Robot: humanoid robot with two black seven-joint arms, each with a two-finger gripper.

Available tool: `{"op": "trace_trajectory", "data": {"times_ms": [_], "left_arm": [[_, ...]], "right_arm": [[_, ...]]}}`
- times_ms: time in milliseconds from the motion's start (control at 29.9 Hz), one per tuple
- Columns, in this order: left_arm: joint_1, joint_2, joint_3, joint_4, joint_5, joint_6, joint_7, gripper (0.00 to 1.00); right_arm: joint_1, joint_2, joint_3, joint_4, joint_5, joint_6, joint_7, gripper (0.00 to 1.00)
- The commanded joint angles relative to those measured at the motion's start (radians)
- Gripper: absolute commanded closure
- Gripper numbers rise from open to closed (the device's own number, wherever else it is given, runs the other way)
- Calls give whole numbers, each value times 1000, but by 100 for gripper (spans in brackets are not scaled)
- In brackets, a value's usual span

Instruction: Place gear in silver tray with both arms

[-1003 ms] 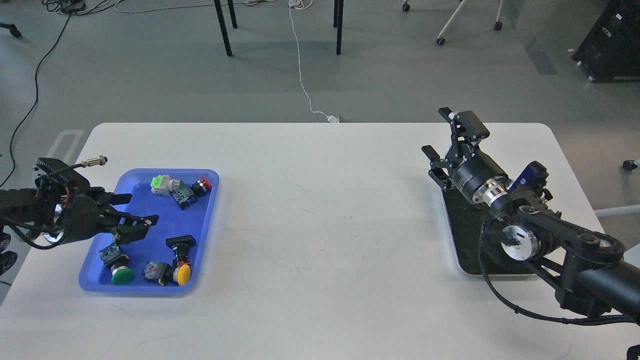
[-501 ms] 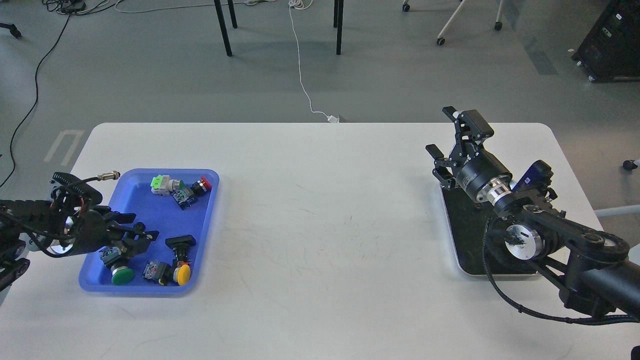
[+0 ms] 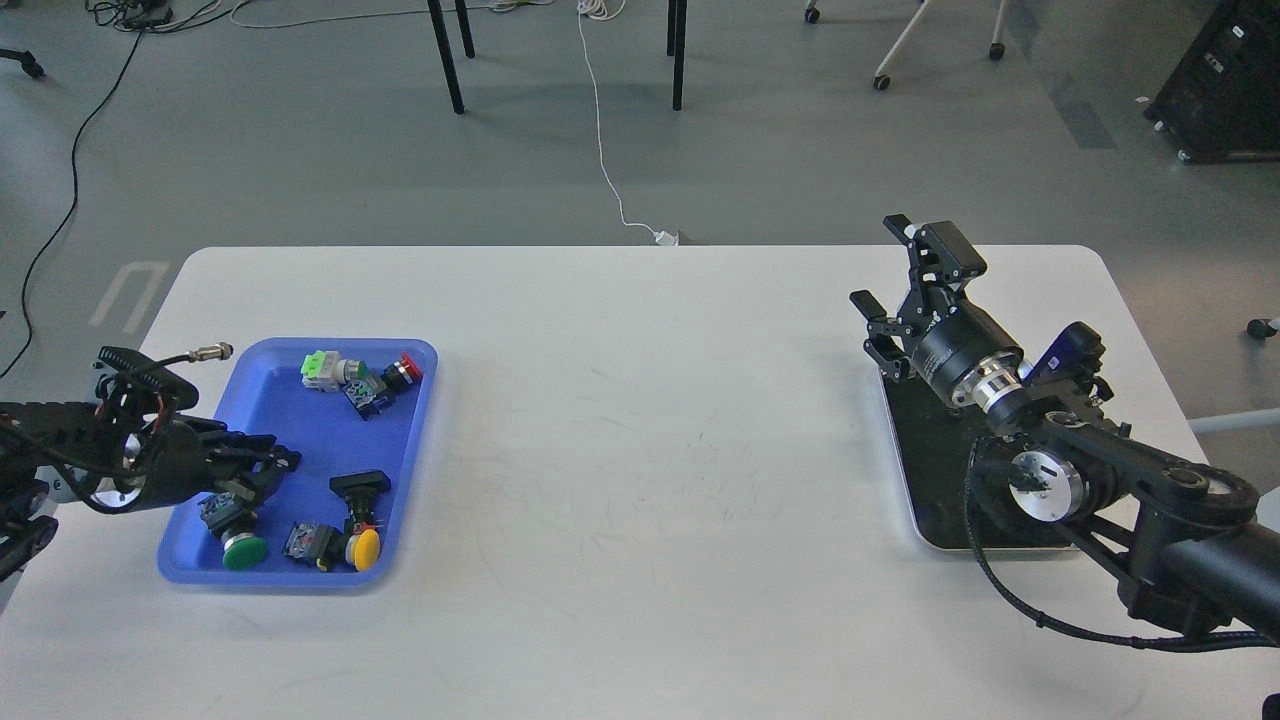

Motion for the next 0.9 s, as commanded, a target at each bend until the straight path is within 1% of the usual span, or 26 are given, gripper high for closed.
{"op": "trace_trajectory", "data": {"times_ms": [0, 167, 267, 334, 434, 501, 602, 668, 735, 869], "left_arm": [[-8, 1, -2, 0, 0, 3, 0, 88], [-47, 1, -3, -13, 0, 2, 0, 88], [-114, 4, -3, -53, -81, -6, 0, 88], [-171, 13, -2, -108, -145, -32, 0, 87], [-257, 27, -2, -213, -167, -107, 0, 87], [-281, 25, -2, -291, -166, -135, 0, 87], [-289, 13, 6, -375, -153, -146, 0, 86], [-297, -22, 39, -392, -114, -152, 0, 86], [-318, -91, 73, -389, -60, -175, 0, 86], [-334, -207, 133, -357, 0, -205, 0, 86]], "right_arm": [[-2, 0, 3, -2, 0, 0, 0, 1], [-2, 0, 5, 0, 0, 0, 0, 1], [3, 0, 6, 1, 2, 0, 0, 1], [9, 0, 8, 1, 2, 0, 0, 1], [35, -1, 14, 6, 3, 9, 0, 1], [84, -8, 12, 10, 6, 15, 0, 1], [167, -11, 2, 16, 15, 28, 0, 1], [229, -11, -6, 23, 20, 37, 0, 1], [294, -8, -15, 21, 34, 40, 0, 1], [438, 11, -110, 18, 181, 38, 0, 1]]}}
